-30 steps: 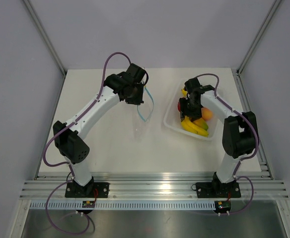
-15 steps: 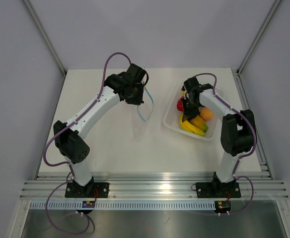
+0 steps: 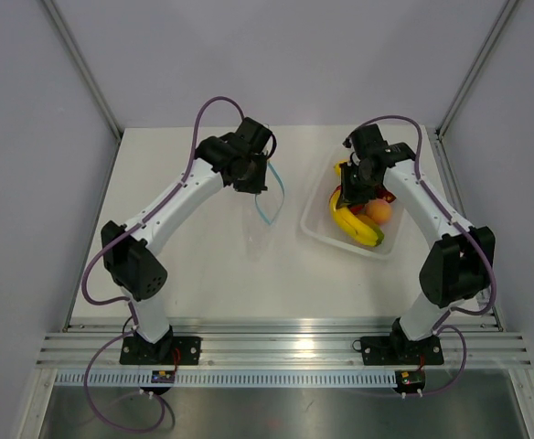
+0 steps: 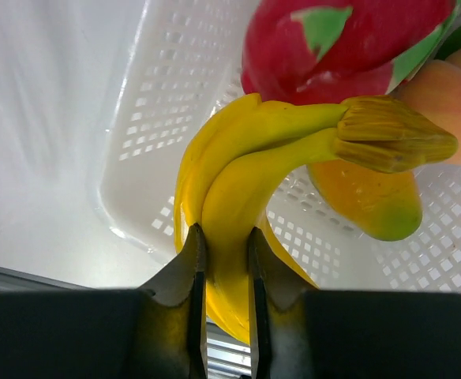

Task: Place the food in the zip-top bag and seal the zipper
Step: Pick up the fake fruit from the bin, then place the fake fruit in the zipper food storage bag.

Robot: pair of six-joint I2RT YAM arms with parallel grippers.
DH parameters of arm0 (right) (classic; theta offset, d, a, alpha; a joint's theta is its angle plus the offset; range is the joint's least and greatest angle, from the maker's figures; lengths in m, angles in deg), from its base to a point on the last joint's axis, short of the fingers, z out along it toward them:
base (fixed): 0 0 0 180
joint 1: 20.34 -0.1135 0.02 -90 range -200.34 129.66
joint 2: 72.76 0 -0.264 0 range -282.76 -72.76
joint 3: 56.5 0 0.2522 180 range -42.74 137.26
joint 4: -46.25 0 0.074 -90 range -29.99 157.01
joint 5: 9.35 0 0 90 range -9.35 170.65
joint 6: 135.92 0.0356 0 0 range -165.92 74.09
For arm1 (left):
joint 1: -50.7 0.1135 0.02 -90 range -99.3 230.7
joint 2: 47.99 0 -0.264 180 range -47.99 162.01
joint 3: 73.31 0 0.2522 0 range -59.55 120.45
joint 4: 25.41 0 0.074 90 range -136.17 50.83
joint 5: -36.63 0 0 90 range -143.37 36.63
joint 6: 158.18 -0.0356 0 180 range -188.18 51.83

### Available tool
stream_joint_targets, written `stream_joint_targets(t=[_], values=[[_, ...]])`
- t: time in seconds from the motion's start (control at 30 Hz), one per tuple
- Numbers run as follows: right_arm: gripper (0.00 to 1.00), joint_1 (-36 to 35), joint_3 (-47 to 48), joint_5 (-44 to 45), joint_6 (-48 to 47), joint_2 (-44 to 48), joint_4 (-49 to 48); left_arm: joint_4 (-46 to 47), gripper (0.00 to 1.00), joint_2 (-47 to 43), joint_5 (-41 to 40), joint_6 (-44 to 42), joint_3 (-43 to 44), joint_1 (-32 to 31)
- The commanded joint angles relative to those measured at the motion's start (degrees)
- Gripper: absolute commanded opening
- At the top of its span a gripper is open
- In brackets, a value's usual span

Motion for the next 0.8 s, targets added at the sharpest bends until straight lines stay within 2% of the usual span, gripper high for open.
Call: stream_joint_targets(t=[0.0,0.2,0.43,0.47,0.77], values=[[0.00,-0.3,4.2,-2.0,3.8,4.8,0.2,1.3,0.00,1.2,0.3,1.2,3.0,-1.0],[0.00,-0.3,5.4,-1.2,14.4,9.8,-5.0,3.1,0.00,1.9,3.5,4.5,3.0,-1.7],[0.00,-0.3,-0.1,3.4,26.8,16.3,-15.6,6.0,0.00,3.1,7.6,8.9,3.3,-2.4],[0.00,-0.3,-1.2,3.7,27.8,17.9,-18.3,6.5,0.00,3.5,9.5,9.4,3.4,-2.5],[0.00,-0.4,-5.0,4.0,37.6,23.4,-31.2,6.4,0.00,4.9,10.4,9.4,5.3,-2.9]])
